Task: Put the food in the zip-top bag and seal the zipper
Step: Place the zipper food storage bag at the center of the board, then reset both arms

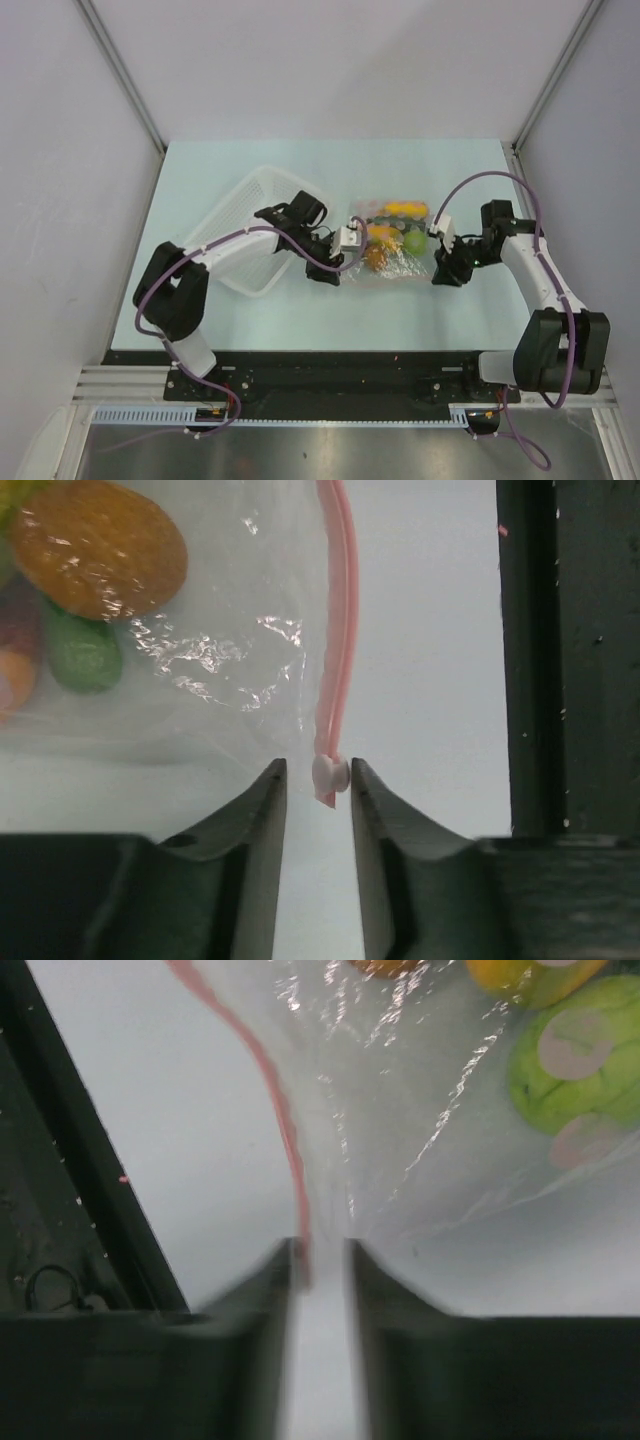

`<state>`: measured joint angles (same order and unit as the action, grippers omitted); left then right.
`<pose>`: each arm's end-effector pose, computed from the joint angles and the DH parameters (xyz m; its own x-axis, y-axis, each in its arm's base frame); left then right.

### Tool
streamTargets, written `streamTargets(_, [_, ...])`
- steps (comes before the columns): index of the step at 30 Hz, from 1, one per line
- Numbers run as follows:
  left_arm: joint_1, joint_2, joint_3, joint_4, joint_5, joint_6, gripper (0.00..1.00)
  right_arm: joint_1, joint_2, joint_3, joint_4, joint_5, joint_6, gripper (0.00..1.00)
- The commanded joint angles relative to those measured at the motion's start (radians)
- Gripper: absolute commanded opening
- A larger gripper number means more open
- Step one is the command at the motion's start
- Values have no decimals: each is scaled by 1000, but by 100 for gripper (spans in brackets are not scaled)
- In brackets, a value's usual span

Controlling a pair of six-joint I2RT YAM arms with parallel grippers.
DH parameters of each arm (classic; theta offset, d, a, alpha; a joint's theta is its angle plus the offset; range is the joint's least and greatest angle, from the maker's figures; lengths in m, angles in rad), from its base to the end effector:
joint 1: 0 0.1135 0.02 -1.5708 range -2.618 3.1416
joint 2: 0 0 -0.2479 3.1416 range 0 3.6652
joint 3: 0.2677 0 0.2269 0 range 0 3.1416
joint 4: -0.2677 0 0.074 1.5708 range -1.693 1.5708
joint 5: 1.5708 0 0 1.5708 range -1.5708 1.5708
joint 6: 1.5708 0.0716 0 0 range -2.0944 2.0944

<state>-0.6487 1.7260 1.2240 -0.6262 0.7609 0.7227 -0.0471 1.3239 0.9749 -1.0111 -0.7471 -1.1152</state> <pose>0.2355 -0.2405 0.1920 -0.0950 0.6732 -0.7334 0.9809 -0.0621 -0.1841 0.2141 0.0386 0.2117 -0.3333 -0.6438 -0.6887 -0.9244 0.3668 0.1046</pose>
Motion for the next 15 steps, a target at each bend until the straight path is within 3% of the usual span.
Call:
streamTargets(1, [0,-114,-32,94,3,-12,44,-2,-92,-5,-64,25,-84,64])
streamTargets(3, [0,-144,-11,57,6,-20,61,-5,-155,-4,-67,28,-58,85])
streamTargets(4, [0,-155,6,33,14,-22,69,-7,-181,-4,-67,25,-45,90])
streamTargets(5, [1,-173,40,-5,23,-34,90,-5,-208,4,-67,17,-13,94])
streamTargets(6, [3,-183,60,-23,26,-52,96,-2,-277,8,-60,5,9,100])
streamTargets(10, [59,-212,166,-90,92,-197,100,38,-387,36,87,31,243,100])
streamTargets(15, [239,-169,365,-79,118,-428,100,39,-326,120,383,98,623,100])
